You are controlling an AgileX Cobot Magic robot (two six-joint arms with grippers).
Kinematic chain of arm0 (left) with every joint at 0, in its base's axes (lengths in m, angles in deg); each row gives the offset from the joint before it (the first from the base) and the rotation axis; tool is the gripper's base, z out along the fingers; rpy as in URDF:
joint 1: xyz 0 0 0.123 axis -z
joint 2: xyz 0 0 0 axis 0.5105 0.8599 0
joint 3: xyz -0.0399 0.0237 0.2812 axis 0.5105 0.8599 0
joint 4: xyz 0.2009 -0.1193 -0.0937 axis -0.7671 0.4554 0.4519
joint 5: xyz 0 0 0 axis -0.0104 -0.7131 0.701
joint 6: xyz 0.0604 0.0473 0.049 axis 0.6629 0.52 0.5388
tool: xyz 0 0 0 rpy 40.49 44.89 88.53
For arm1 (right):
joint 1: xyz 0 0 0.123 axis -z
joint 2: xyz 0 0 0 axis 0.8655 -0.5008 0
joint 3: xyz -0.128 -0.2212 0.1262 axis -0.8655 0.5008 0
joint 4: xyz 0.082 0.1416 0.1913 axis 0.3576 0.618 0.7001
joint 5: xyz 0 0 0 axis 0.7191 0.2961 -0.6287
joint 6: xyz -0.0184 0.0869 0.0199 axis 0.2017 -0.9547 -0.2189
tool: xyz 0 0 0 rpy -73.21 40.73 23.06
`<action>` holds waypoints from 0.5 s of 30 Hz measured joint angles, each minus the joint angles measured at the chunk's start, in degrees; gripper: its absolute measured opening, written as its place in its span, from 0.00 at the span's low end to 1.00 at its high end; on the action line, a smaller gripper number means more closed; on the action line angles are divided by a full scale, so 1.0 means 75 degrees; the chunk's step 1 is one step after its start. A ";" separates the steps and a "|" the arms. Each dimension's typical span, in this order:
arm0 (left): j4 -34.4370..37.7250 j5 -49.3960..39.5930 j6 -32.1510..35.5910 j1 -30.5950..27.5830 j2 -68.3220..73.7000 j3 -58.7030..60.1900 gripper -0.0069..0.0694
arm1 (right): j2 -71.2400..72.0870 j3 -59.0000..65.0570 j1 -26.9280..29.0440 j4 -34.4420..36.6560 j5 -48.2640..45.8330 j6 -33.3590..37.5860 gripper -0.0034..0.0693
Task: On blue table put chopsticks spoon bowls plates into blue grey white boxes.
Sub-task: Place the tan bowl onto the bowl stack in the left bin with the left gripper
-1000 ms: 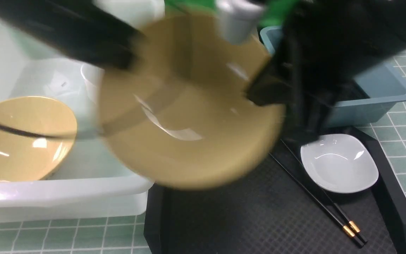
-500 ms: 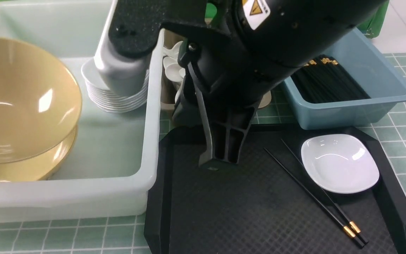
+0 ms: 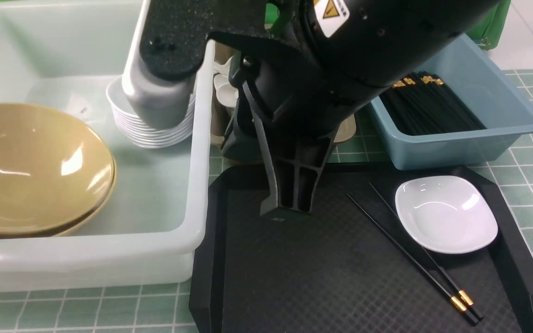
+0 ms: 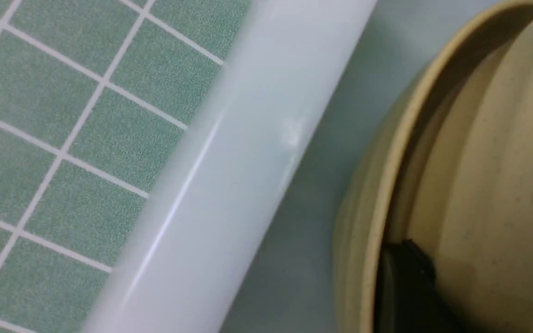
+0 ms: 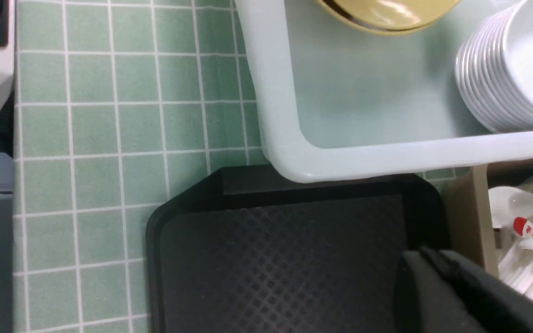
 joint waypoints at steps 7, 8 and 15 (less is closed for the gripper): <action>-0.0496 -0.0318 0.0099 0.0000 0.0000 -0.0548 0.53 | -0.0008 0.0009 0.0009 -0.0187 -0.0169 -0.0128 0.11; -0.0529 -0.0497 0.0099 0.0000 0.0000 -0.0768 0.60 | -0.0008 0.0029 0.0035 -0.0221 -0.0172 -0.0198 0.12; -0.0749 -0.1757 -0.0080 0.0647 -0.0257 -0.2545 0.85 | 0.0009 0.0763 0.1189 -0.0253 -0.0156 -0.1038 0.12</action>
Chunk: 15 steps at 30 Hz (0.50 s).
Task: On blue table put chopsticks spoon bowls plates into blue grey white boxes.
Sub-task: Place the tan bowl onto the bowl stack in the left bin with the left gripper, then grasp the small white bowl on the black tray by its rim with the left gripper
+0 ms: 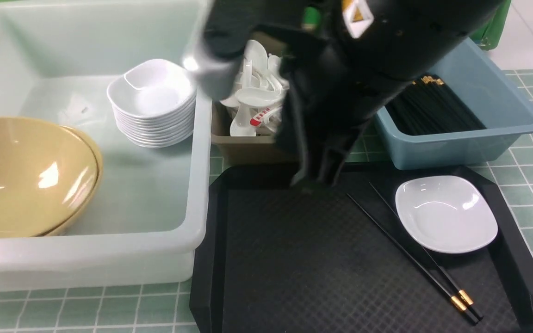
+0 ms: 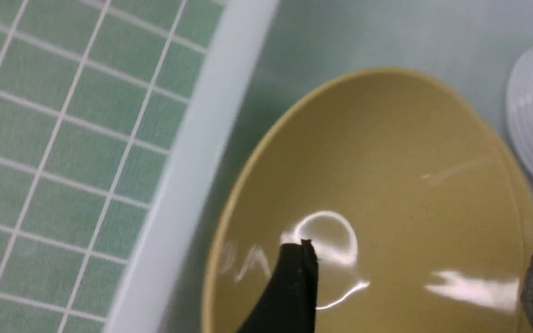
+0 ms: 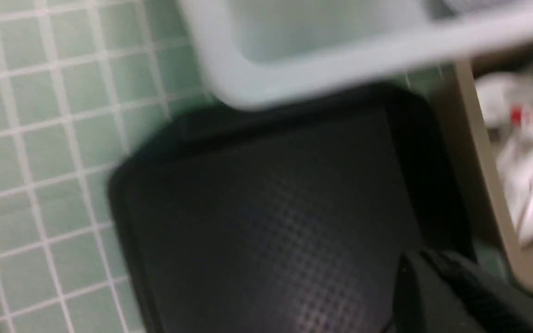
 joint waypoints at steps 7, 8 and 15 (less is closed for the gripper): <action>-0.1084 -0.0476 -0.0734 0.2413 -0.0265 -0.0189 0.68 | 0.0450 0.1548 0.1077 0.0427 0.0038 -0.0341 0.13; -0.1132 -0.0476 -0.0741 0.2496 -0.0258 -0.0172 0.67 | 0.0507 0.1713 0.1125 0.0442 0.0038 -0.0378 0.13; -0.1374 -0.0005 -0.0495 0.5783 -0.0202 0.0275 0.20 | 0.1649 0.4106 0.1831 0.0533 0.0321 -0.0903 0.14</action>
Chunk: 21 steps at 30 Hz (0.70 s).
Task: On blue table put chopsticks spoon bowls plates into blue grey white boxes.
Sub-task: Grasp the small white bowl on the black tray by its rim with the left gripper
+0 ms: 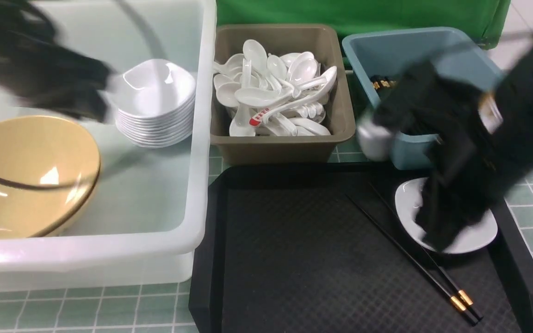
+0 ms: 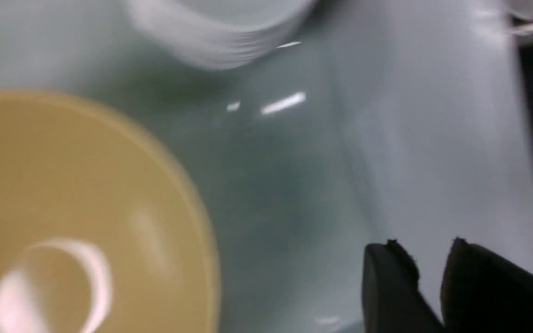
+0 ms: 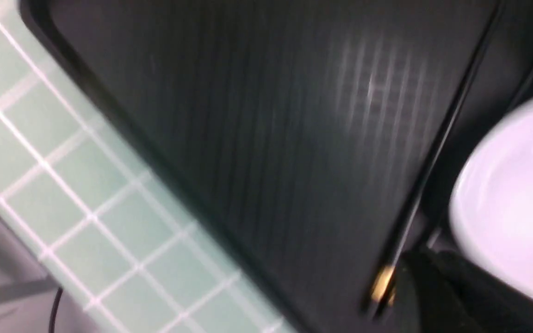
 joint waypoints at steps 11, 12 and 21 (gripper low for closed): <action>0.0073 0.0992 0.0366 0.4097 0.0589 0.0023 0.08 | 0.0325 0.2651 0.0714 0.0020 0.1519 -0.0981 0.32; 0.0073 0.0995 0.0380 0.4259 0.0664 0.0023 0.07 | 0.0325 0.2672 0.0891 0.0020 0.1715 -0.0996 0.39; 0.0808 0.2557 0.0200 0.4441 0.1726 0.0023 0.07 | 0.0333 0.2375 0.2109 -0.0018 0.1978 -0.1003 0.75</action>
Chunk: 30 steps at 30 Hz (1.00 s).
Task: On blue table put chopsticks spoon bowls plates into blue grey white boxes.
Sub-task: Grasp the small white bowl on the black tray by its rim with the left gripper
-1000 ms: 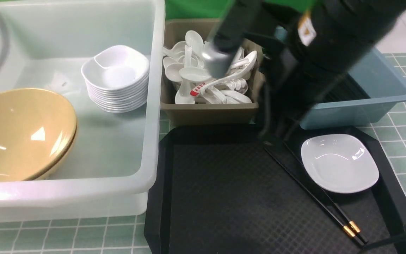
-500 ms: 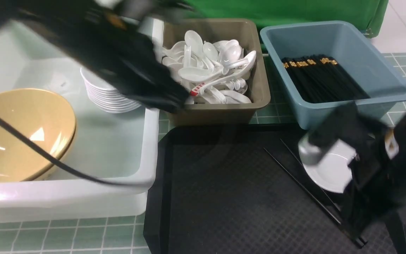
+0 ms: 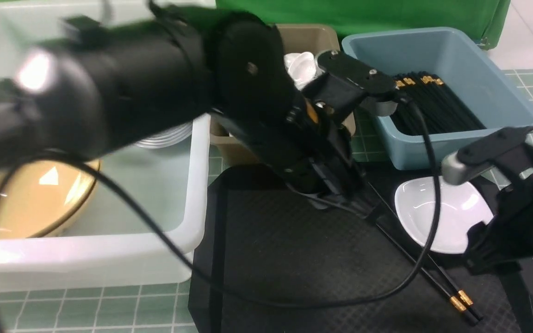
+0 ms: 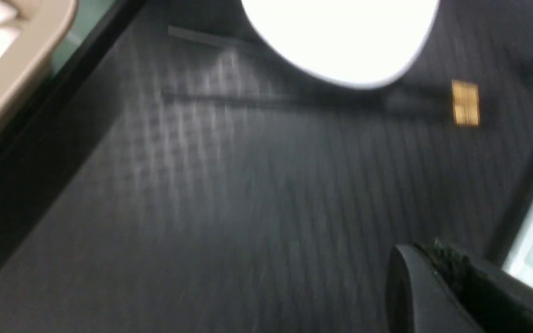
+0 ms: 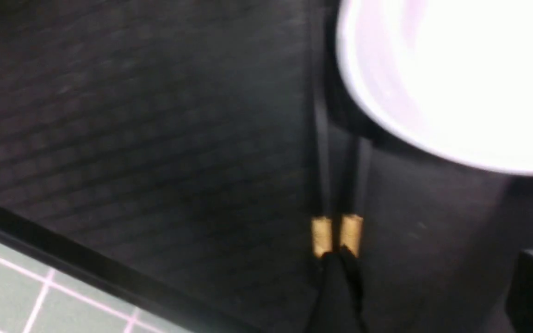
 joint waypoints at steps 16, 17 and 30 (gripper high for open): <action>0.0995 0.1541 -0.0016 -0.0015 0.3806 -0.2558 0.63 | 0.2276 -0.0086 0.0138 -0.0023 -0.1359 0.0028 0.77; 0.0995 0.1579 -0.0016 -0.0015 0.3927 -0.2719 0.66 | 0.2411 -0.0086 0.0138 -0.0023 -0.1377 0.0028 0.77; 0.1295 0.1678 -0.0150 -0.0024 0.4606 -0.3356 0.20 | 0.2772 -0.0086 0.0138 -0.0037 -0.1582 0.0118 0.68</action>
